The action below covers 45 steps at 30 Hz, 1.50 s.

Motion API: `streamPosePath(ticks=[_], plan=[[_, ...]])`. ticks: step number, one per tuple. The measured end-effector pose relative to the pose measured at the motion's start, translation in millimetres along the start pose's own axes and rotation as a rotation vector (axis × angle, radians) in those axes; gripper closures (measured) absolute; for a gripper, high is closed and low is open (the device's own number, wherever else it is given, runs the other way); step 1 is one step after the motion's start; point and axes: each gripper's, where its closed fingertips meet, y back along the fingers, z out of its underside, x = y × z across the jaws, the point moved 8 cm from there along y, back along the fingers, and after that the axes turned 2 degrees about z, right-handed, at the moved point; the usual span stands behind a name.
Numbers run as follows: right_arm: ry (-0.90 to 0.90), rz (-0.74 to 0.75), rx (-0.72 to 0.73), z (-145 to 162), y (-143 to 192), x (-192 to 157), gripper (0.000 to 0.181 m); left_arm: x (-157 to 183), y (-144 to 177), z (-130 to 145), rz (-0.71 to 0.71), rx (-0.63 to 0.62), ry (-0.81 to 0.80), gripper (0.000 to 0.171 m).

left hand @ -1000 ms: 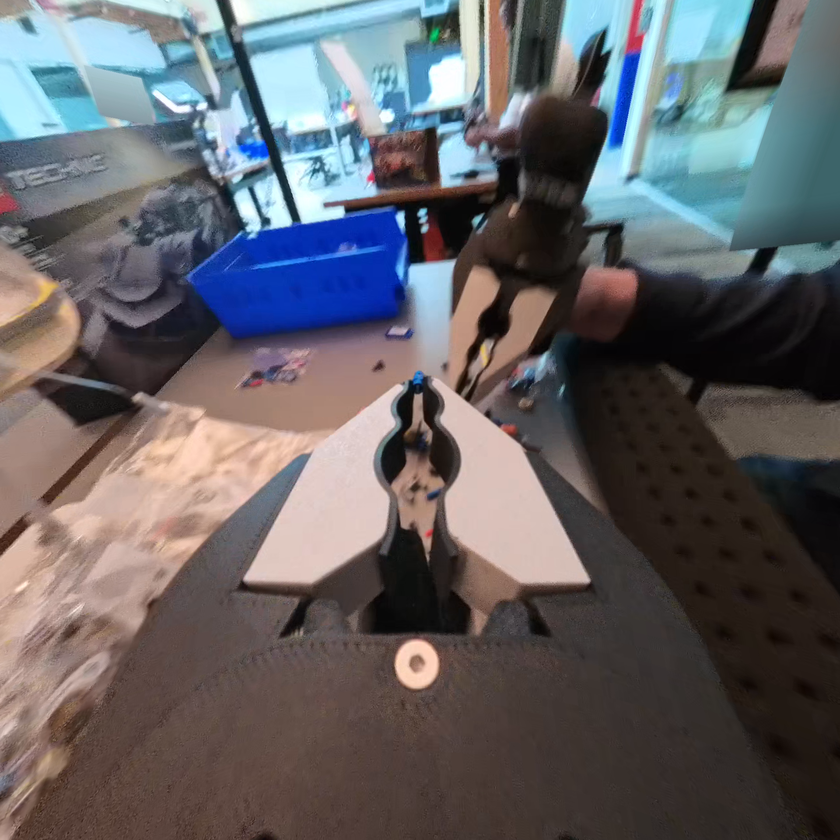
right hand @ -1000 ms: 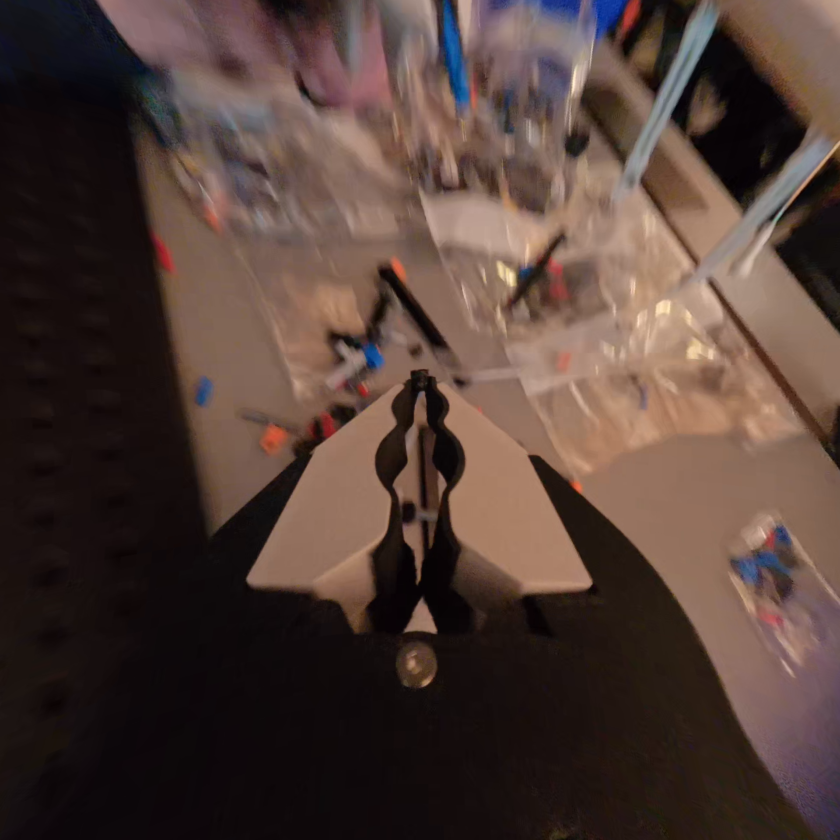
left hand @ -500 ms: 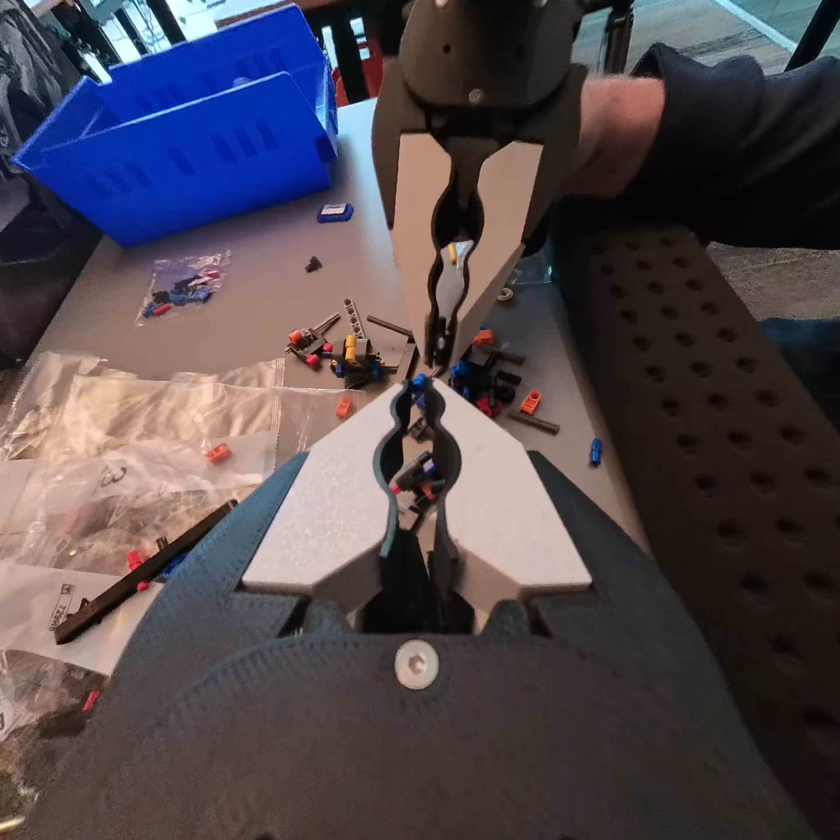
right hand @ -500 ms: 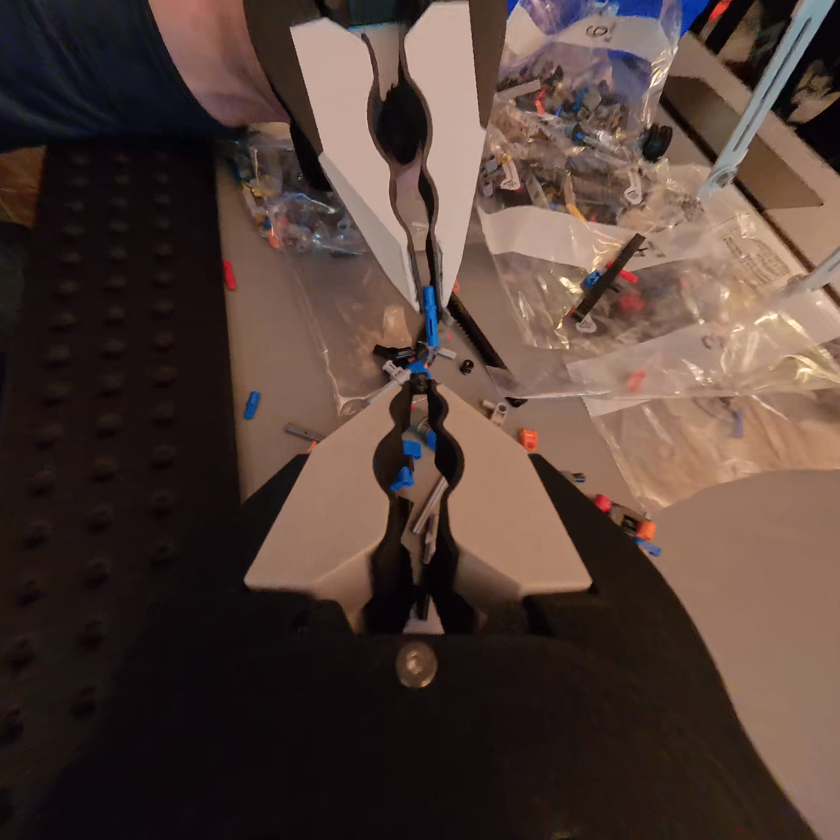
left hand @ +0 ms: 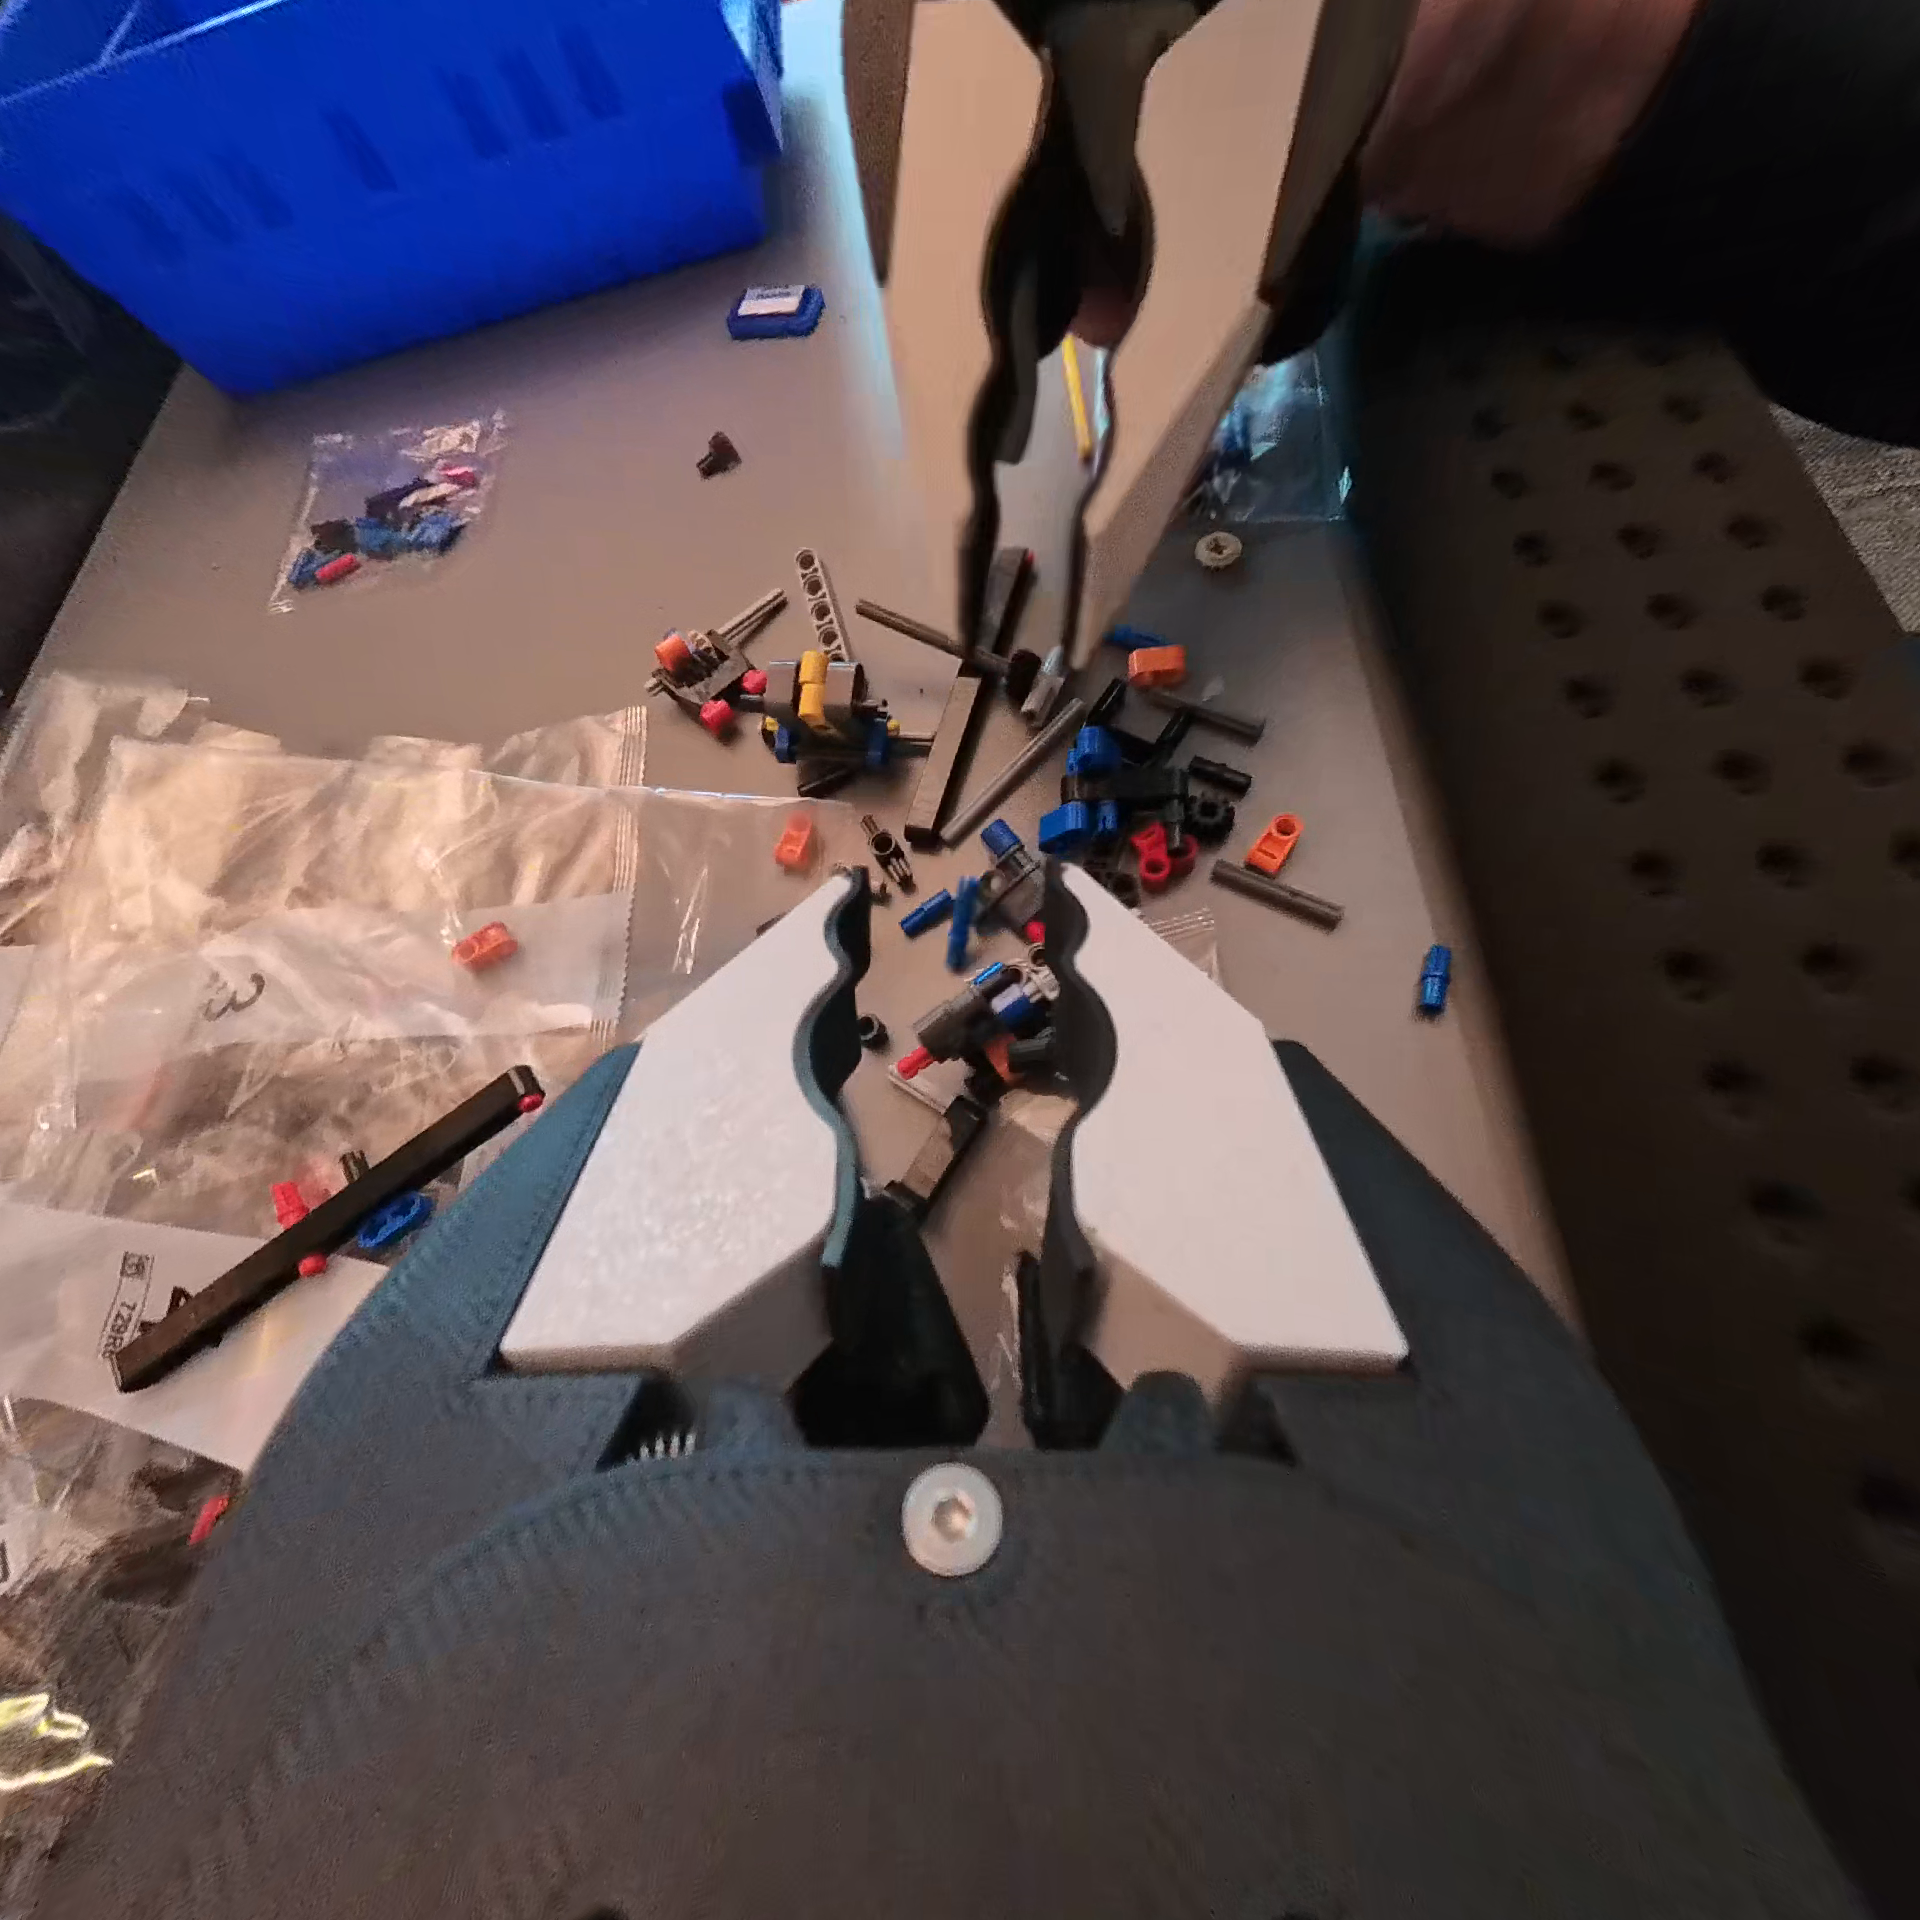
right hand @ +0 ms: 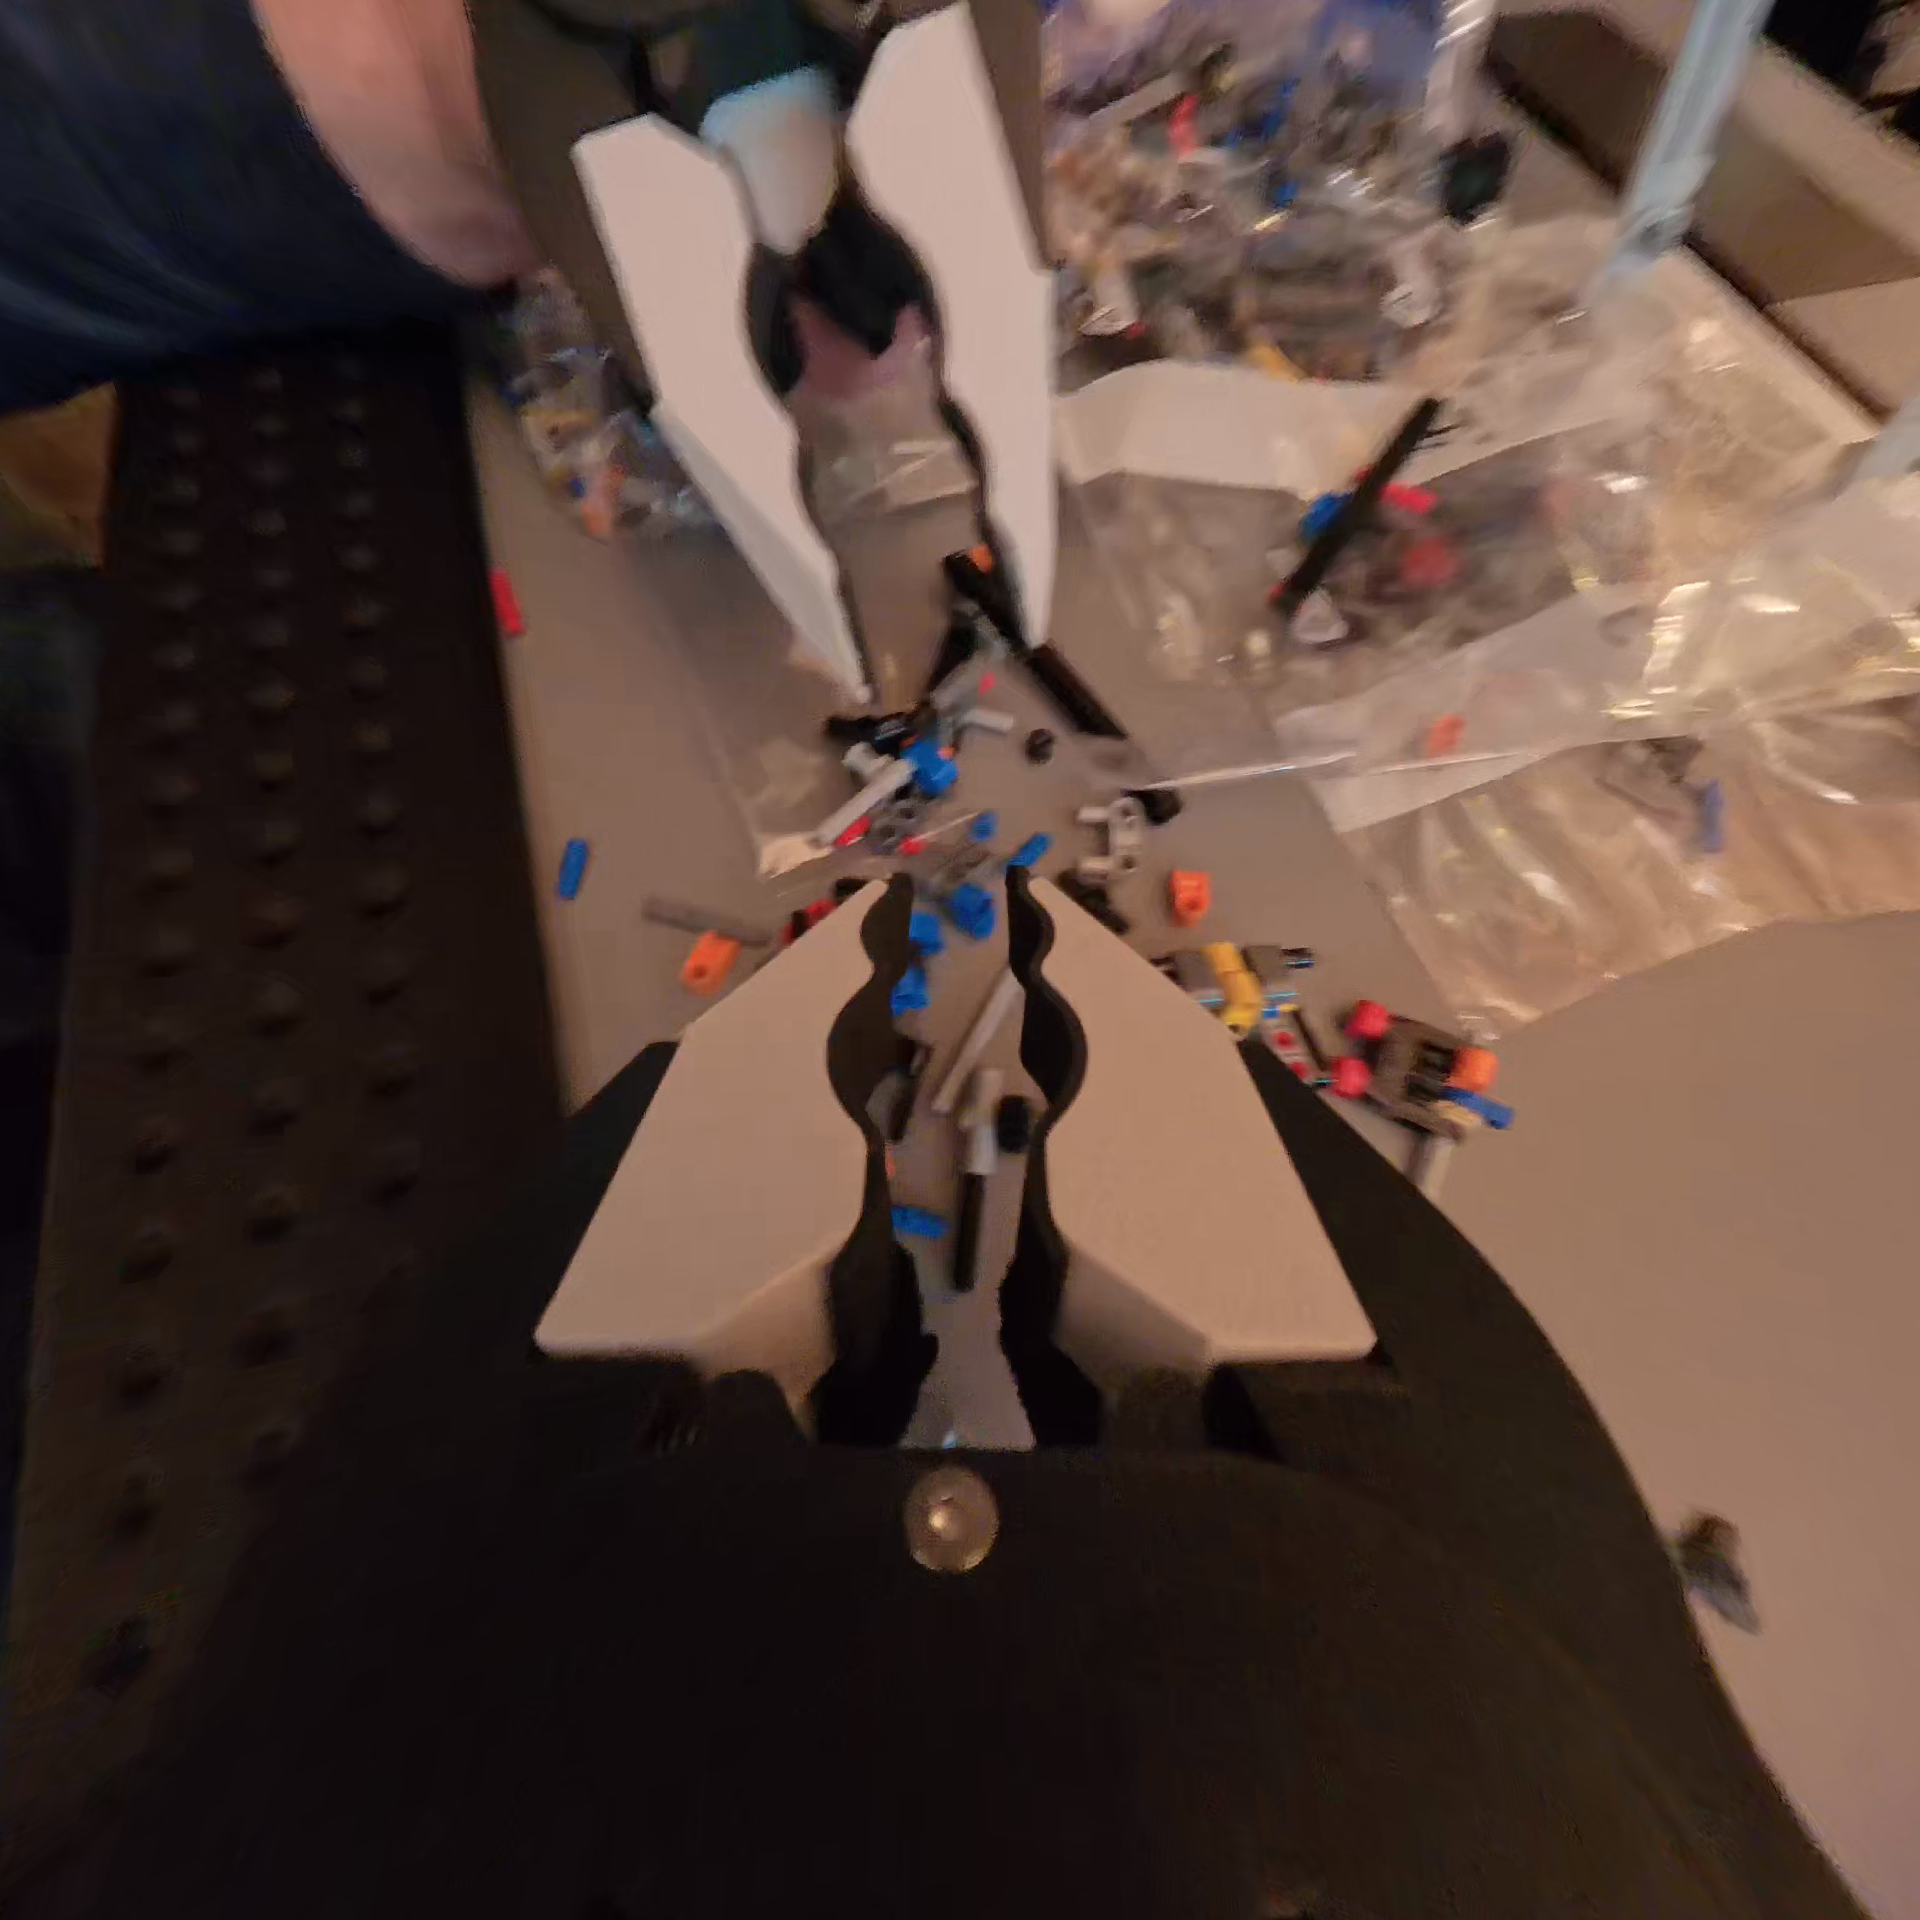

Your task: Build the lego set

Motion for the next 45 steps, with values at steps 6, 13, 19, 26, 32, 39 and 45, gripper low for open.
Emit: streamPosePath(ticks=[6,13,19,26,32,39,45], plan=[[-0.004,-0.056,-0.244,24,-25,-7,0.161,9,-6,-3,0.034,-0.022,-0.042,0.139],[0.068,-0.019,-0.179,12,-22,-11,0.170,17,-18,-4,0.075,-0.062,-0.069,0.137],[0.284,0.161,-0.040,-11,-10,-17,0.170,11,-11,-10,0.128,0.051,0.071,0.132],[0.330,0.186,-0.043,-16,-15,-24,0.170,13,-19,-8,0.100,0.001,0.038,0.110],[0.249,0.149,-0.030,-17,-15,-22,0.170,22,-21,-19,0.014,0.002,-0.139,0.137],[0.214,0.128,-0.029,-18,-13,-23,0.171,24,-21,-19,0.007,-0.016,-0.170,0.140],[0.163,0.066,0.029,-21,-6,-24,0.173,27,-14,-24,0.020,0.018,-0.187,0.139]])
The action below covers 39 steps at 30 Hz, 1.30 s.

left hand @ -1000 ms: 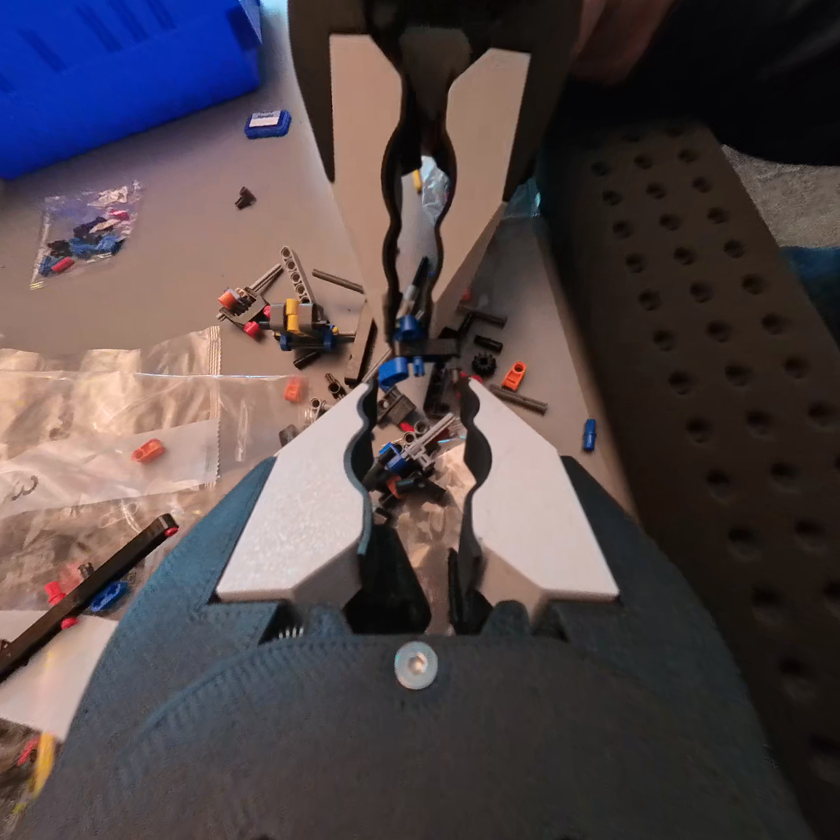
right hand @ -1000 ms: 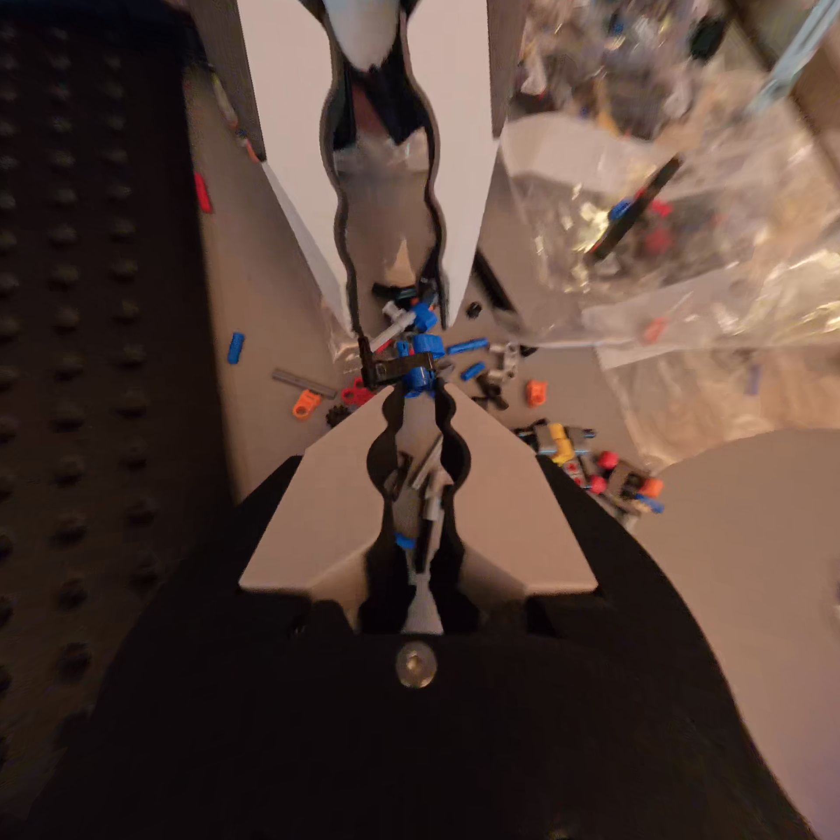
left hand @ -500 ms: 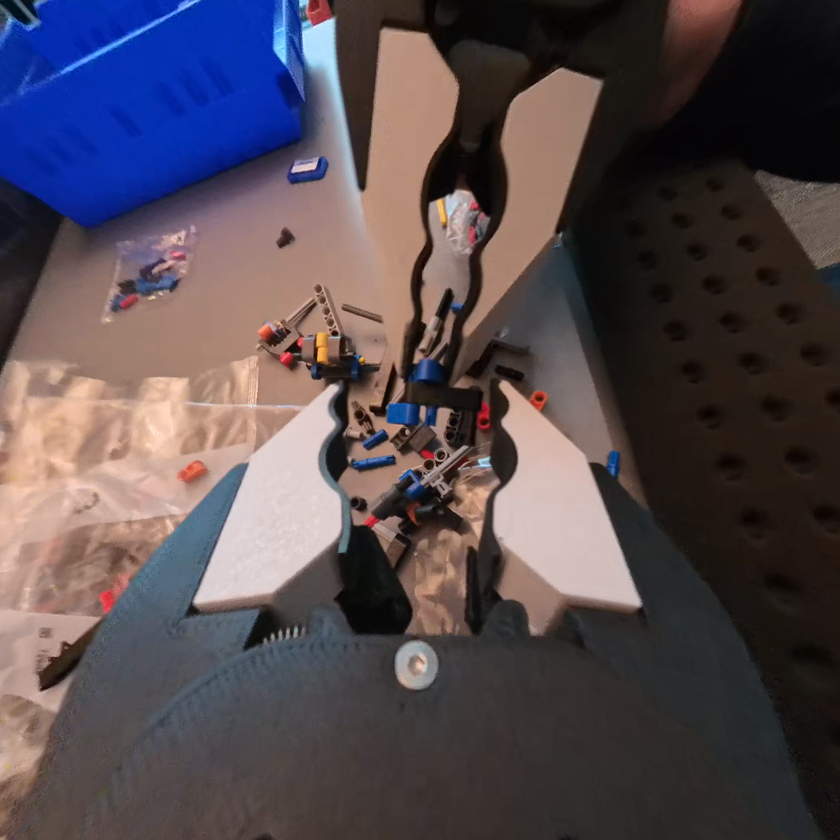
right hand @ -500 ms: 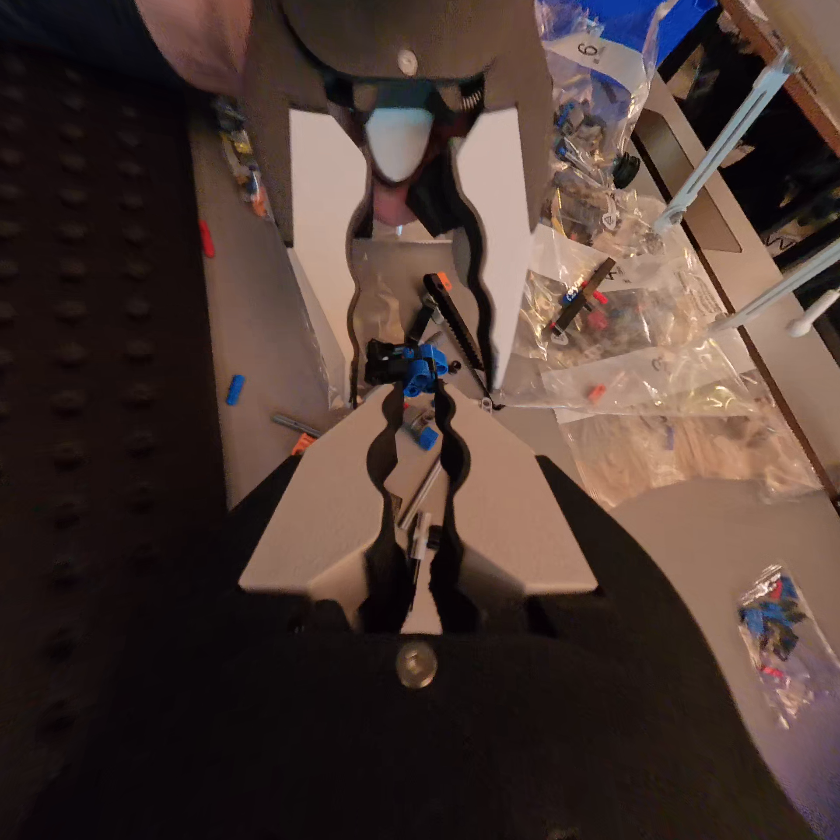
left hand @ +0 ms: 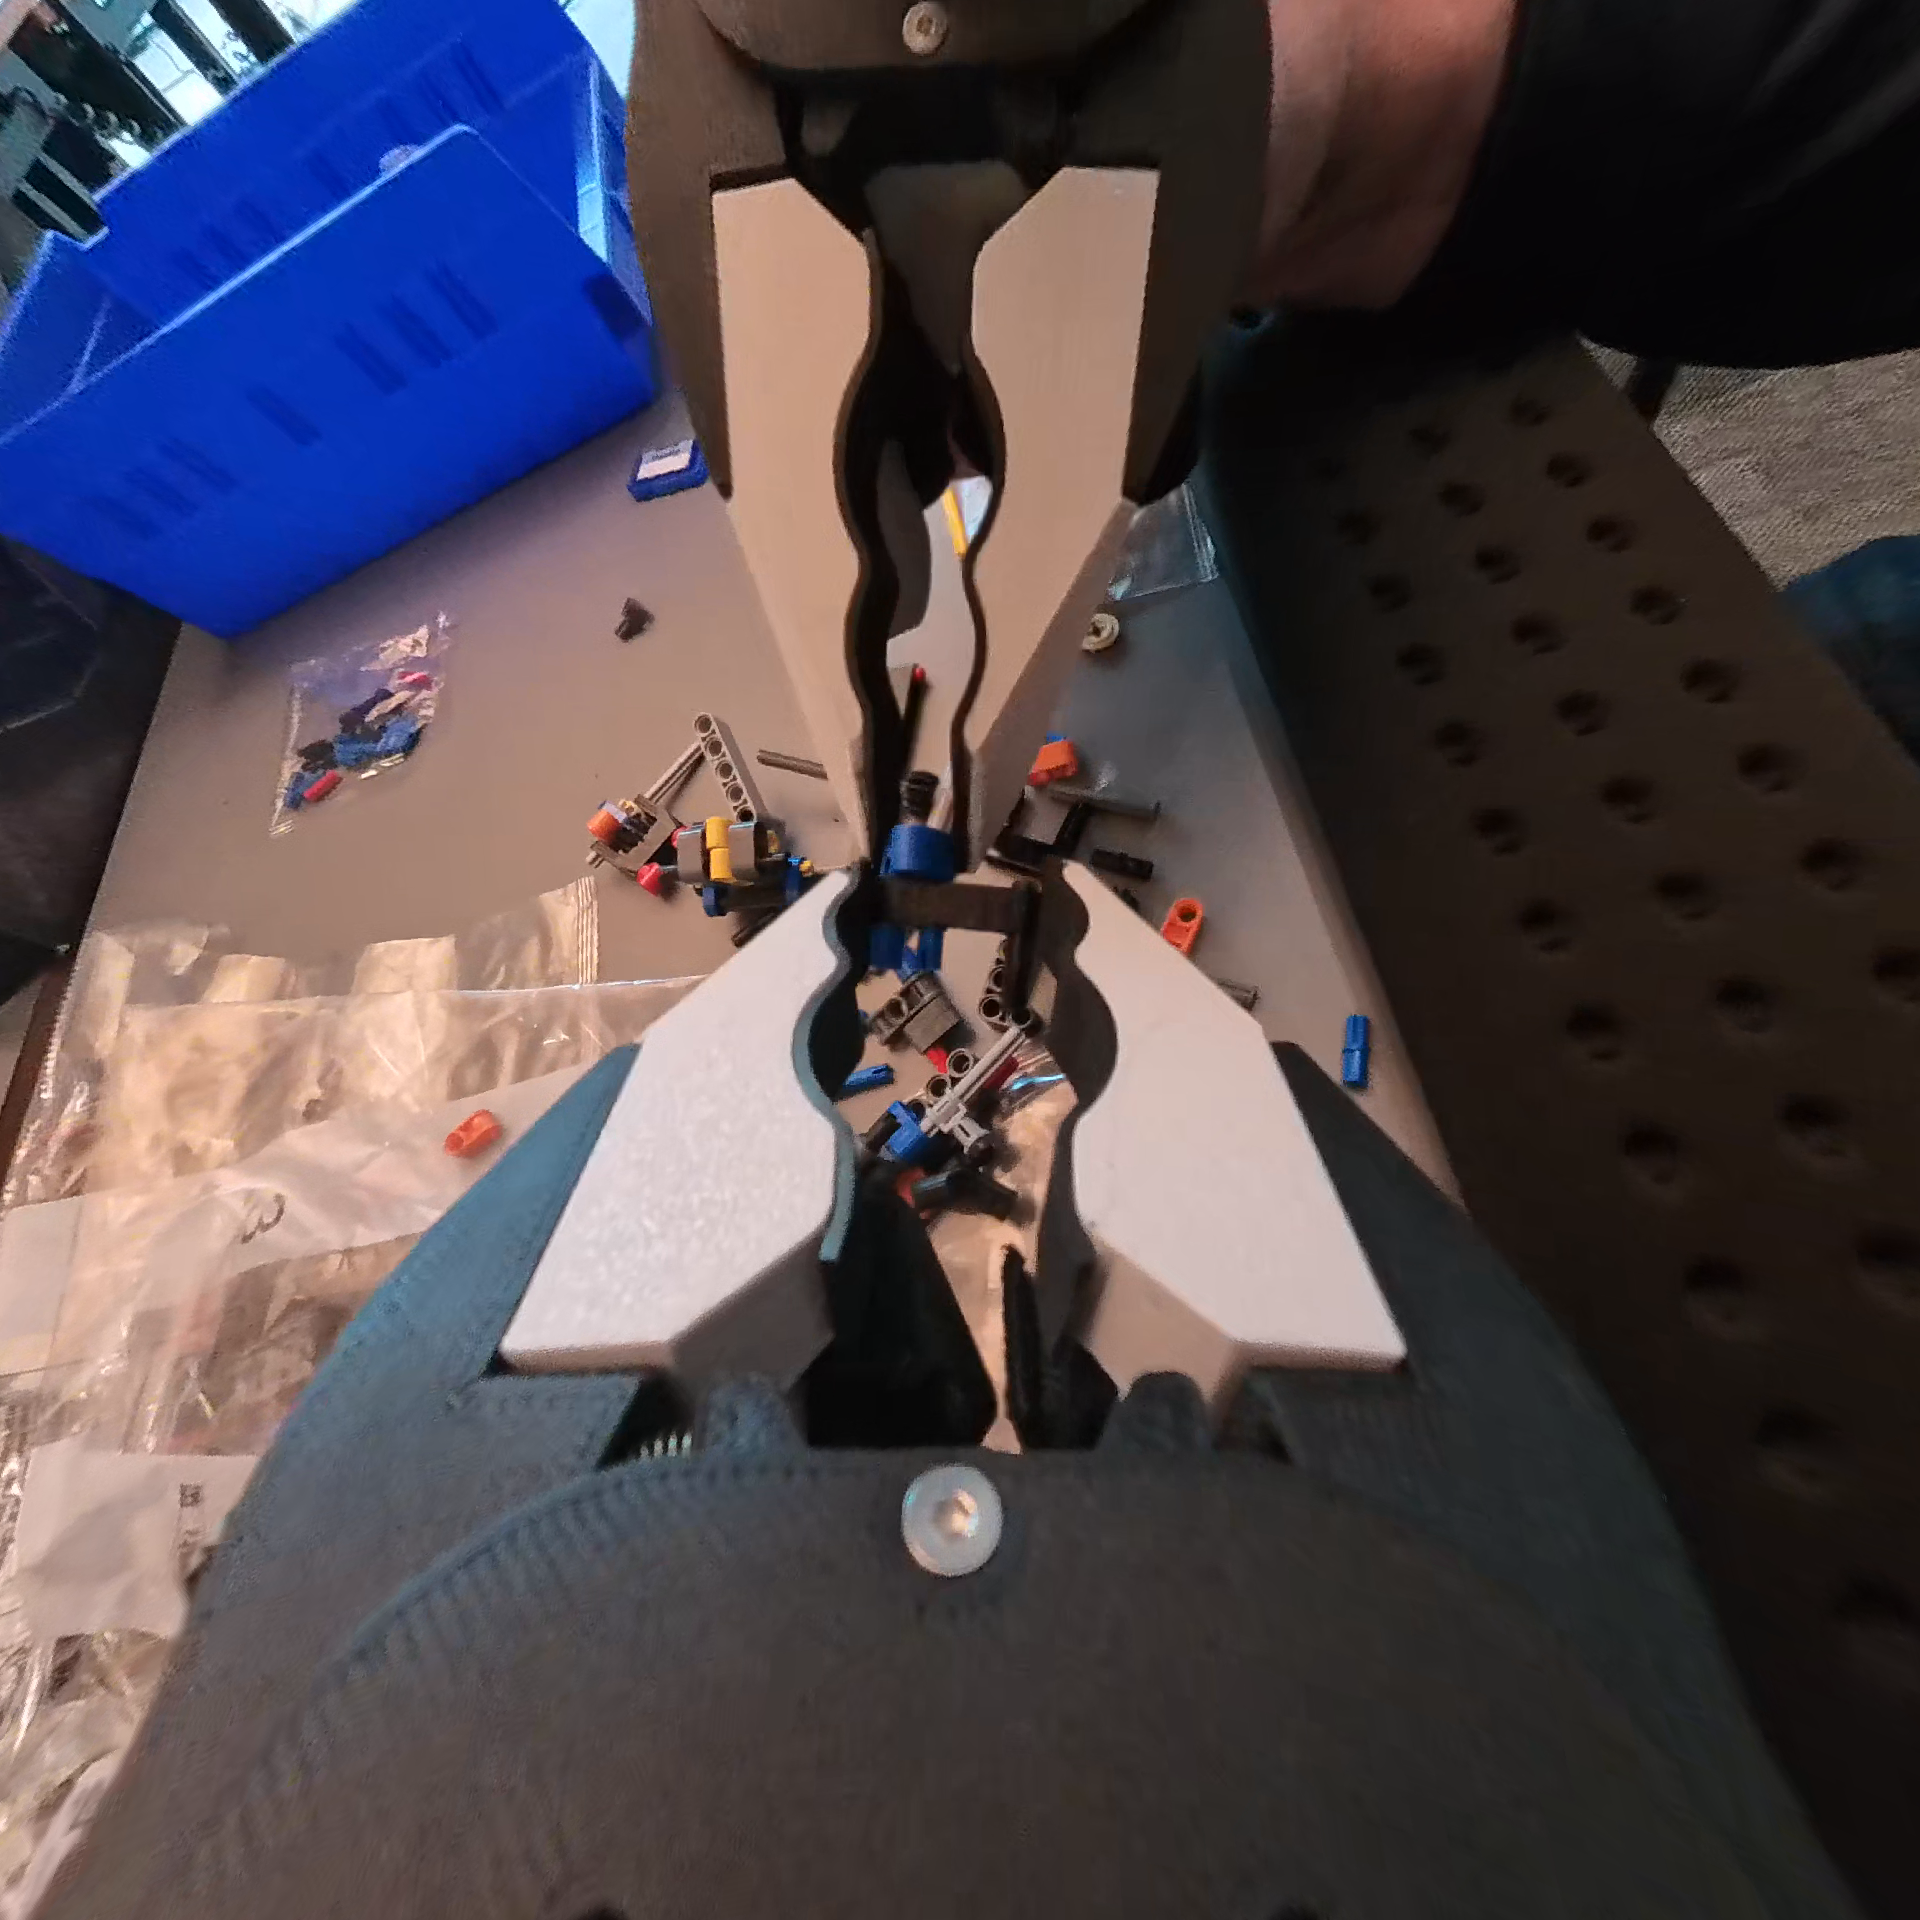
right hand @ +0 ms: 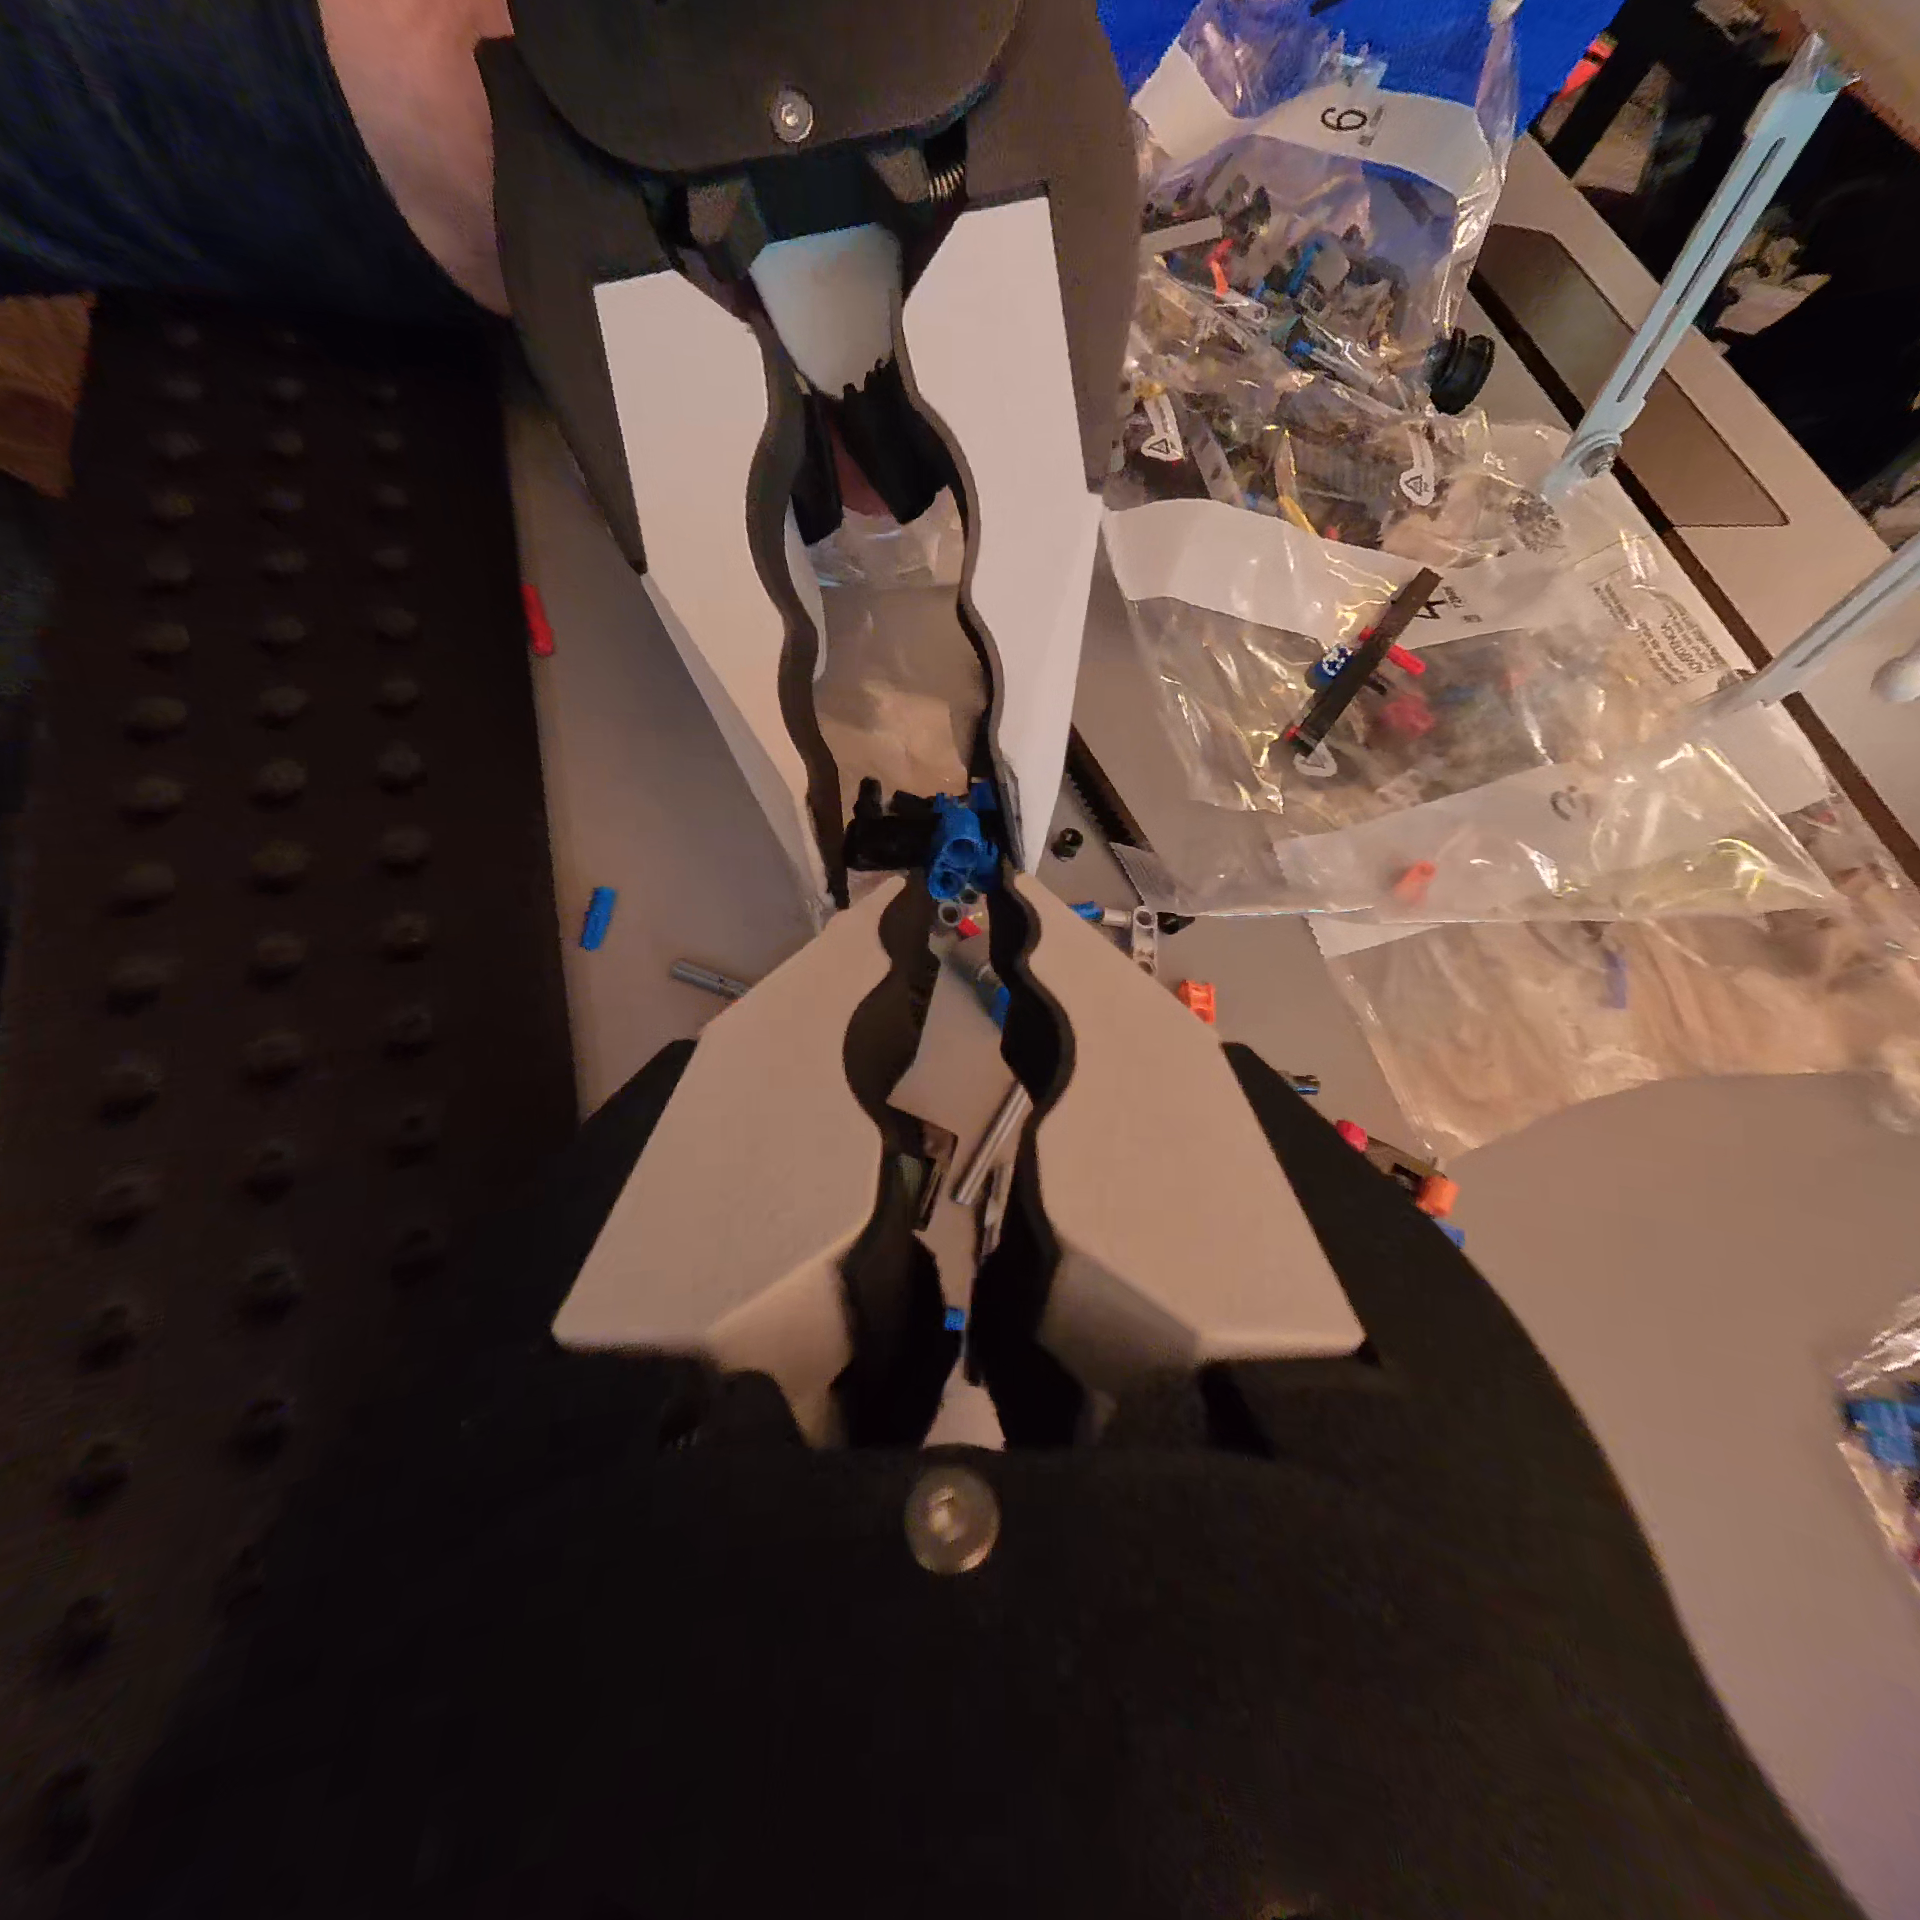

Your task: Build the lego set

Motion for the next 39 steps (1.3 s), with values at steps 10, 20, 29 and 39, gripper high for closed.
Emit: streamPosePath(ticks=[10,20,29,39], plan=[[-0.207,-0.106,0.089,9,4,12,0.181,-9,14,-15,-0.121,0.048,-0.022,0.140],[-0.602,-0.244,0.247,10,-3,25,0.141,4,-12,-20,-0.354,-0.151,-0.358,0.140],[-0.693,-0.184,0.264,17,3,33,0.160,3,-19,-23,-0.488,-0.234,-0.456,0.139],[-0.675,-0.129,0.337,23,23,40,0.175,-8,6,-21,-0.516,-0.142,-0.306,0.140]])
